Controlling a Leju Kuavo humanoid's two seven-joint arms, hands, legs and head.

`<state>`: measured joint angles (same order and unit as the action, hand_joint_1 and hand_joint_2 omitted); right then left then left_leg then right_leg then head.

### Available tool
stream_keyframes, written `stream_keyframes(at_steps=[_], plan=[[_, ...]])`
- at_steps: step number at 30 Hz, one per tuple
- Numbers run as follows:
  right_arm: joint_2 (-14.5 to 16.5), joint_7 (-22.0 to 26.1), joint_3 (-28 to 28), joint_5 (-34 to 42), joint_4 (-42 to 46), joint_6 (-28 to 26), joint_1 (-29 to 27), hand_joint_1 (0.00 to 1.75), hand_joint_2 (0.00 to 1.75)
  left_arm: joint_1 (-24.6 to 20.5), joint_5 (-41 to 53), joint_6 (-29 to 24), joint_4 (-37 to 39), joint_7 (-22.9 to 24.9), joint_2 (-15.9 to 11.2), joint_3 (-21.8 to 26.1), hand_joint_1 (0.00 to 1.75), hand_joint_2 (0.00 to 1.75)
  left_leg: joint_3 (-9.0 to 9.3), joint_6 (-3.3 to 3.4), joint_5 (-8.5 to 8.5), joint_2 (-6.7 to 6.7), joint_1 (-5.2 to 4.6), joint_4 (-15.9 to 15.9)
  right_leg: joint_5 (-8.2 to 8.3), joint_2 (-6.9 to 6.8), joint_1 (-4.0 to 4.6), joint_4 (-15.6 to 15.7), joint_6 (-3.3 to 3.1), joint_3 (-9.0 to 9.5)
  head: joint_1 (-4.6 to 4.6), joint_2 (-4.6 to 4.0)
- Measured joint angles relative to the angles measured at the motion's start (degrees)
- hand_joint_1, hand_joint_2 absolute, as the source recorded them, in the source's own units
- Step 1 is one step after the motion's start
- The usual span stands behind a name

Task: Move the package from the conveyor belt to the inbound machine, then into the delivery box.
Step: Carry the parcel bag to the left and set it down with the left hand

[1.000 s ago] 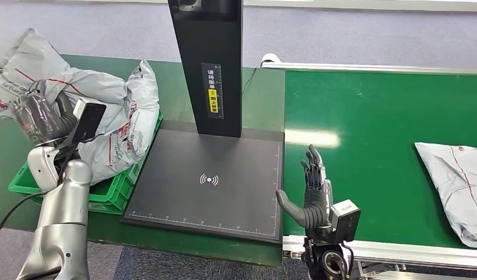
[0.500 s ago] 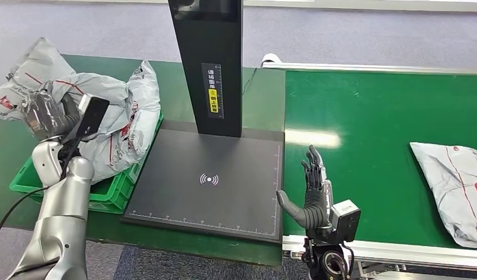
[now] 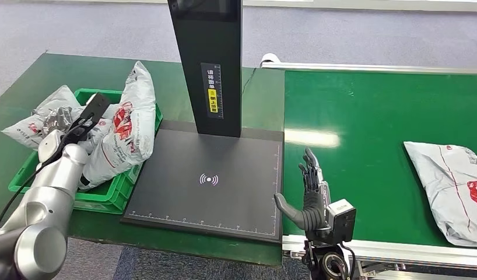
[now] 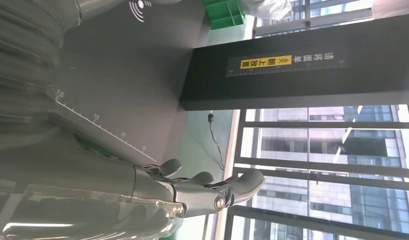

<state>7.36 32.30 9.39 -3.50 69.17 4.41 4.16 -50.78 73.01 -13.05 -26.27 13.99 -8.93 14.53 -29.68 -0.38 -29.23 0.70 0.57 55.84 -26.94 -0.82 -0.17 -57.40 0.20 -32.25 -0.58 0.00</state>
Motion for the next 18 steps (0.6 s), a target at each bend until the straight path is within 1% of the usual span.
stream_keyframes(at_steps=[4, 5, 11, 12, 15, 16, 18], plan=[[0.2, -0.2, -0.2, -0.5, -0.5, 0.5, 0.8, 0.0, 1.75, -1.5, 1.3, 9.3, 2.5, 0.7, -0.6, -0.7, 1.75, 1.75, 0.02, 0.0, 0.0, -0.03, 0.0, 0.0, 0.0, -0.03, 0.0, 0.0, 0.0, 0.03, -0.02, 0.0], [0.3, -0.2, -0.3, -0.6, -0.6, 0.6, 1.1, 0.0, 1.75, -1.8, 1.5, 10.9, 2.8, 0.8, -0.8, -0.9, 1.75, 1.75, 0.03, 0.0, 0.0, -0.03, 0.0, 0.0, 0.0, -0.03, 0.0, 0.0, 0.0, 0.04, -0.02, 0.0], [0.8, -0.7, -0.7, -1.0, -1.5, 0.6, 2.0, 0.0, 1.75, -3.1, 2.5, 16.9, 4.4, 1.8, -1.2, -1.6, 1.75, 1.75, 0.07, -0.01, 0.02, -0.04, 0.01, 0.0, 0.0, -0.04, 0.0, 0.0, 0.0, 0.08, -0.02, 0.0], [0.9, -0.8, -0.8, -1.0, -1.6, 0.6, 2.0, 0.0, 1.75, -3.3, 2.5, 18.0, 4.6, 1.8, -1.2, -1.6, 1.68, 1.75, 0.07, -0.01, 0.02, -0.04, 0.0, 0.0, 0.0, -0.04, 0.0, 0.0, 0.0, 0.09, -0.02, 0.0], [1.1, -0.9, -1.0, -1.1, -2.0, 0.6, 2.2, 0.0, 1.75, -3.7, 2.1, 20.8, 5.0, 1.9, -1.2, -1.7, 0.37, 1.75, 0.11, -0.01, 0.02, -0.05, 0.0, 0.0, 0.0, -0.05, -0.01, 0.0, 0.0, 0.13, -0.02, 0.0], [1.2, -0.9, -1.0, -1.2, -2.1, 0.6, 2.2, 0.0, 1.75, -3.8, 2.1, 21.0, 5.1, 1.9, -1.2, -1.7, 0.0, 1.75, 0.12, -0.01, 0.02, -0.06, 0.0, 0.0, 0.0, -0.06, -0.01, 0.0, 0.0, 0.14, -0.02, 0.0], [1.2, -1.0, -1.2, -1.3, -2.1, 0.6, 2.2, 0.0, 1.75, -3.6, 2.2, 18.9, 5.2, 2.4, -1.1, -1.7, 0.0, 1.75, 0.13, -0.01, 0.02, -0.07, -0.01, 0.0, 0.0, -0.08, -0.01, 0.0, 0.0, 0.14, -0.01, 0.0]])
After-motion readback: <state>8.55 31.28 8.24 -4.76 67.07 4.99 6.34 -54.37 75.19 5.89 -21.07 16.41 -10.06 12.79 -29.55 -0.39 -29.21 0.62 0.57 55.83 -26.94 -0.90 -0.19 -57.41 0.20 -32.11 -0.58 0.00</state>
